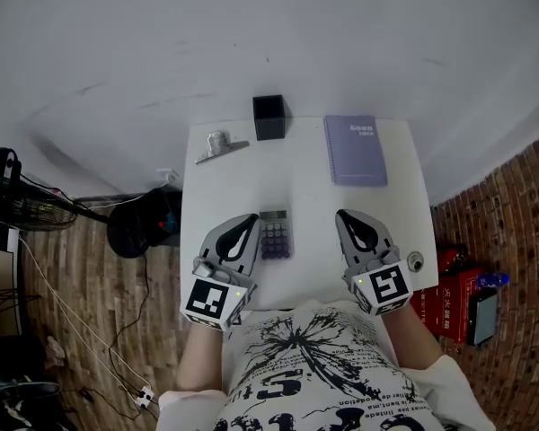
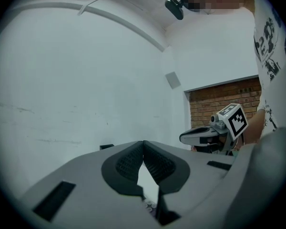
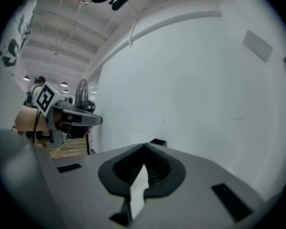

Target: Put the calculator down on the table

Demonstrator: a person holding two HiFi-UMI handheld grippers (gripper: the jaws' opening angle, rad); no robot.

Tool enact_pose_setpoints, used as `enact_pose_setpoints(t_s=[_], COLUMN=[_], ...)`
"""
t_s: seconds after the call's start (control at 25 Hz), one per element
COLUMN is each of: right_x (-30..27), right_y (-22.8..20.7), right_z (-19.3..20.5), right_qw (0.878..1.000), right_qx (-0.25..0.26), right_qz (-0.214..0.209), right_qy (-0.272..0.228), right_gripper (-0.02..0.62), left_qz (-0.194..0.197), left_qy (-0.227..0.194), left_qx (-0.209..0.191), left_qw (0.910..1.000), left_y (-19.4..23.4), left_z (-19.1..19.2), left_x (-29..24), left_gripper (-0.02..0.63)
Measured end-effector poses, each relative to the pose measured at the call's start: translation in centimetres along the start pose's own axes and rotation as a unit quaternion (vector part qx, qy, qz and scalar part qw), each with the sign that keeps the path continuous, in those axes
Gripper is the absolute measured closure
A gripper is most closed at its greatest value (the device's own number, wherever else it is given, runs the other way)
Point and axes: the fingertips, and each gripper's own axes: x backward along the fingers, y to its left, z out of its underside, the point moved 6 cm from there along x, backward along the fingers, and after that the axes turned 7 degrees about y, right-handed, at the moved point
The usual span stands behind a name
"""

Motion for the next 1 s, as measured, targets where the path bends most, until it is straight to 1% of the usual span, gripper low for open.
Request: enact_pose_setpoints(t_s=[0.16, 0.36, 0.56, 1.0], right_x=[-0.04, 0.01, 0.28, 0.46], right_y=[0.05, 0.32, 0.35, -0.11], right_z=[0.2, 0.18, 0.26, 0.53], right_qw=[1.0, 1.0, 1.0, 1.0], right_qx=[-0.008, -0.006, -0.003, -0.02], right_qz=[0.001, -0.003, -0.003, 0.011], right_qy=[0.003, -0.006, -0.004, -0.009], right_gripper=[0.583, 0.583, 0.583, 0.582], left_qz=[-0.003, -0.007, -0.006, 0.004], left_qy=[0.0, 0.001, 0.004, 0.002], left_qx=[0.009, 0.008, 0.01, 0.01], left_qw=[1.0, 0.9999, 0.9999, 0.9999], left_y=[0.14, -0.04, -0.01, -0.46], left_z=[0.16, 0.36, 0.4, 0.23], left_x=[0.09, 0.19, 0.36, -0.1], left_gripper=[0.592, 0.592, 0.592, 0.592])
